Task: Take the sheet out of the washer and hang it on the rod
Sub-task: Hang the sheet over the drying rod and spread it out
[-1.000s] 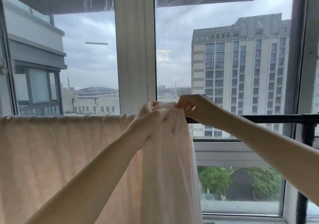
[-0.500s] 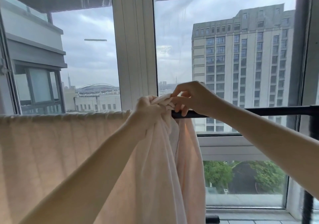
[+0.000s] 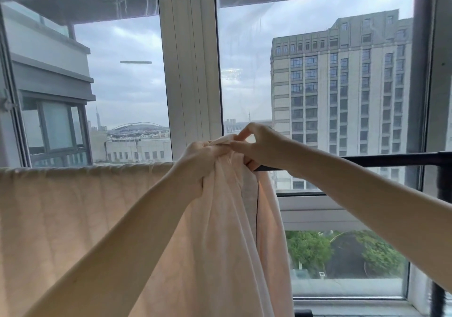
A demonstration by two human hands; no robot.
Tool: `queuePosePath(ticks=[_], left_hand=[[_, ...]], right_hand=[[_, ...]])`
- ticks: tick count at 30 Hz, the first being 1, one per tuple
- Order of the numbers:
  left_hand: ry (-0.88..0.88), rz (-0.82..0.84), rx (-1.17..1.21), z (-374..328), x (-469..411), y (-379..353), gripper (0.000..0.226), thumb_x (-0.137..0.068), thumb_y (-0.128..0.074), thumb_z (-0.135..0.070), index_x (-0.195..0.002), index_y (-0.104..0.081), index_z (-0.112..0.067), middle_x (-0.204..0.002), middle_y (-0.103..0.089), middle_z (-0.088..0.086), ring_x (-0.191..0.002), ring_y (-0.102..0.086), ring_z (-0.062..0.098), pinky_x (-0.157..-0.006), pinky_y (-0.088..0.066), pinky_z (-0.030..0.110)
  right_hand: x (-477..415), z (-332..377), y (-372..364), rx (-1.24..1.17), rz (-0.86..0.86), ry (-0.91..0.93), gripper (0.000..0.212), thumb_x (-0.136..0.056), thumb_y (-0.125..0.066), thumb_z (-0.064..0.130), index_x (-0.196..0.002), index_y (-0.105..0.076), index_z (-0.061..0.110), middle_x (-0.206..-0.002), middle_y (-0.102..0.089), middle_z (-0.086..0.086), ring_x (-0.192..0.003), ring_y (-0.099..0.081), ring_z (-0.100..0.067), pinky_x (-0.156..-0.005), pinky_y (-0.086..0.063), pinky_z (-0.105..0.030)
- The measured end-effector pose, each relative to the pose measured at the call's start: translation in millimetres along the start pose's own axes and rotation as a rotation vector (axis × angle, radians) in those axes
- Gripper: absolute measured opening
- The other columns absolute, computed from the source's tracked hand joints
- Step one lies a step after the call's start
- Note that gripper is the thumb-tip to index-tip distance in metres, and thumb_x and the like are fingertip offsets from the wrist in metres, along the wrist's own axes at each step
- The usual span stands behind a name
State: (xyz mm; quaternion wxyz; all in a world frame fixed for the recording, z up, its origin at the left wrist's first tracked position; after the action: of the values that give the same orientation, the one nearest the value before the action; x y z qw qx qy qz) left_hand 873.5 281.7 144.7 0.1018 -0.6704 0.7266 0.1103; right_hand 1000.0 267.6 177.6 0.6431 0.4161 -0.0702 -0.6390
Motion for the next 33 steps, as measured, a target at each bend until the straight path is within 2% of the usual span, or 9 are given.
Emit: queuePosePath(ticks=[6,9,11,14,16,19,24,28,33], left_hand=[[-0.178,-0.02,-0.235,-20,4,-4,0.035,-0.077,-0.078,-0.021,-0.109,-0.066,-0.012,-0.098,-0.072,0.008,-0.091,-0.07,0.023,-0.083,-0.058,0.037],[-0.315,-0.026,-0.352,-37,10,-6,0.023,-0.088,-0.066,-0.037,-0.09,-0.07,-0.015,-0.082,-0.07,0.003,-0.071,-0.066,0.013,-0.066,-0.054,0.025],[-0.424,-0.066,-0.481,-45,11,-4,0.039,-0.096,-0.05,-0.038,-0.065,-0.057,-0.015,-0.062,-0.054,0.008,-0.055,-0.051,0.013,-0.055,-0.042,0.022],[-0.458,-0.021,-0.553,-38,7,-3,0.025,-0.089,-0.047,-0.021,-0.071,-0.062,-0.011,-0.063,-0.057,0.014,-0.055,-0.051,0.013,-0.053,-0.043,0.023],[-0.44,0.053,-0.625,-26,4,-4,0.019,-0.087,-0.059,-0.008,-0.076,-0.069,-0.021,-0.062,-0.066,-0.005,-0.055,-0.054,0.0,-0.054,-0.042,0.011],[-0.522,-0.01,-0.736,-23,1,1,0.013,-0.081,-0.073,-0.015,-0.074,-0.073,-0.026,-0.062,-0.067,-0.02,-0.06,-0.059,-0.011,-0.061,-0.042,0.005],[-0.587,-0.103,-0.757,-25,-4,-7,0.01,-0.081,-0.075,-0.018,-0.074,-0.074,-0.025,-0.065,-0.066,-0.02,-0.064,-0.06,-0.008,-0.067,-0.044,0.014],[-0.618,-0.154,-0.788,-26,-7,-21,0.009,-0.084,-0.07,-0.014,-0.078,-0.075,-0.019,-0.068,-0.068,-0.013,-0.068,-0.062,-0.001,-0.067,-0.047,0.018],[-0.645,-0.28,-0.845,-23,-14,-18,0.01,-0.084,-0.067,-0.007,-0.081,-0.074,-0.014,-0.075,-0.071,0.0,-0.07,-0.063,0.013,-0.074,-0.052,0.029]], right_hand=[[1,-17,2,-0.425,0.017,-0.271,0.017,-0.087,-0.062,0.003,-0.103,-0.063,0.003,-0.105,-0.068,-0.023,-0.092,-0.07,-0.031,-0.08,-0.059,-0.042],[3,-12,5,-0.524,0.042,-0.238,0.016,-0.088,-0.053,-0.003,-0.099,-0.063,0.002,-0.102,-0.065,-0.019,-0.095,-0.068,-0.03,-0.081,-0.058,-0.039],[5,-12,8,-0.542,0.072,-0.243,0.018,-0.089,-0.051,-0.003,-0.101,-0.063,0.001,-0.095,-0.063,-0.016,-0.088,-0.068,-0.029,-0.072,-0.059,-0.036],[8,-16,16,-0.489,0.07,-0.266,0.018,-0.087,-0.05,-0.001,-0.099,-0.063,0.002,-0.09,-0.061,-0.015,-0.078,-0.067,-0.026,-0.07,-0.057,-0.035],[9,-18,26,-0.436,0.032,-0.267,0.016,-0.088,-0.051,-0.003,-0.095,-0.063,0.005,-0.097,-0.064,-0.016,-0.087,-0.068,-0.027,-0.078,-0.058,-0.038],[11,-23,42,-0.413,-0.011,-0.282,0.017,-0.091,-0.054,-0.005,-0.097,-0.061,0.009,-0.098,-0.064,-0.012,-0.083,-0.065,-0.022,-0.069,-0.057,-0.03],[16,-42,63,-0.288,-0.07,-0.336,0.015,-0.092,-0.061,0.008,-0.104,-0.06,0.017,-0.1,-0.065,-0.009,-0.092,-0.064,-0.023,-0.085,-0.056,-0.038],[22,-54,77,-0.291,-0.109,-0.344,0.017,-0.097,-0.053,0.009,-0.111,-0.06,0.013,-0.105,-0.063,-0.013,-0.095,-0.065,-0.026,-0.081,-0.058,-0.039],[32,-83,134,-0.139,-0.296,-0.366,0.025,-0.1,-0.045,0.007,-0.087,-0.063,0.019,-0.102,-0.062,-0.013,-0.094,-0.064,-0.024,-0.082,-0.057,-0.038]])
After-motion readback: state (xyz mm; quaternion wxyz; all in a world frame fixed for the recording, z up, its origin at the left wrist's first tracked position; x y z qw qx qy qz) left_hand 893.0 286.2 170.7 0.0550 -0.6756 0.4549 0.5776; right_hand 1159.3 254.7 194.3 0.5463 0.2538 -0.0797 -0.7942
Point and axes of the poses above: each hand's wrist, its own x-axis away from the middle knuckle, its own y-axis out of the back of the hand, z = x × y, the point moved 8 cm from there along -x, towards the middle knuckle
